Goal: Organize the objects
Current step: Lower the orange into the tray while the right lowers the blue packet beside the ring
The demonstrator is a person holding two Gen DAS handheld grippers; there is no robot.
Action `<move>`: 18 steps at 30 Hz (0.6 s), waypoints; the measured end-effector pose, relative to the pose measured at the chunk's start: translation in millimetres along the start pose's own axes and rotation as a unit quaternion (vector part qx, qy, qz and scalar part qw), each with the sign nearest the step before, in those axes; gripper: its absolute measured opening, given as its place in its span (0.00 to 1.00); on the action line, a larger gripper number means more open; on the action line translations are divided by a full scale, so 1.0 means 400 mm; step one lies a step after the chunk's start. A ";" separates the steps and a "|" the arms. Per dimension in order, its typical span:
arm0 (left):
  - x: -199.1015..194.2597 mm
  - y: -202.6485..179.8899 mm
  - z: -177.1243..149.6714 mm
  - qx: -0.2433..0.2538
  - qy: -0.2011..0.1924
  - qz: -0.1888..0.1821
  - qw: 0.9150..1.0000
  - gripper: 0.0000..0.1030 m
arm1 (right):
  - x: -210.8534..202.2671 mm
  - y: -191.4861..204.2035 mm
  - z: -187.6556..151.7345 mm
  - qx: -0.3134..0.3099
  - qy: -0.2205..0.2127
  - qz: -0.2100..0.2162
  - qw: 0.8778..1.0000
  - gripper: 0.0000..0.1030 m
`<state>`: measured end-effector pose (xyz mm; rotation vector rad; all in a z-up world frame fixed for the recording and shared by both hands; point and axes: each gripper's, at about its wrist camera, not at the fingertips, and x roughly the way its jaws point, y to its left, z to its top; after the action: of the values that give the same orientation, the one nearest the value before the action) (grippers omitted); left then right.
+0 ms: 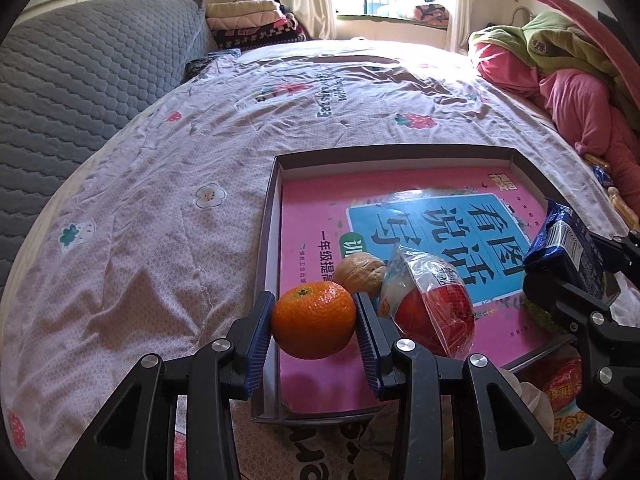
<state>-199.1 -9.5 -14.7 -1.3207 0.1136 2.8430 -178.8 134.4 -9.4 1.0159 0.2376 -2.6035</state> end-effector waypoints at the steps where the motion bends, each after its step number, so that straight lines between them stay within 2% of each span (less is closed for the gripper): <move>1: 0.003 -0.003 -0.001 0.001 0.002 -0.001 1.000 0.40 | 0.004 0.001 -0.001 -0.001 0.002 0.001 1.000 0.52; 18: 0.037 -0.020 -0.008 0.003 0.017 -0.014 1.000 0.40 | 0.050 0.010 -0.010 -0.011 0.022 -0.001 1.000 0.52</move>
<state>-206.1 -2.2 -28.8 -1.3589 0.1043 2.7955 -188.5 126.7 -26.0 1.0669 0.2770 -2.5763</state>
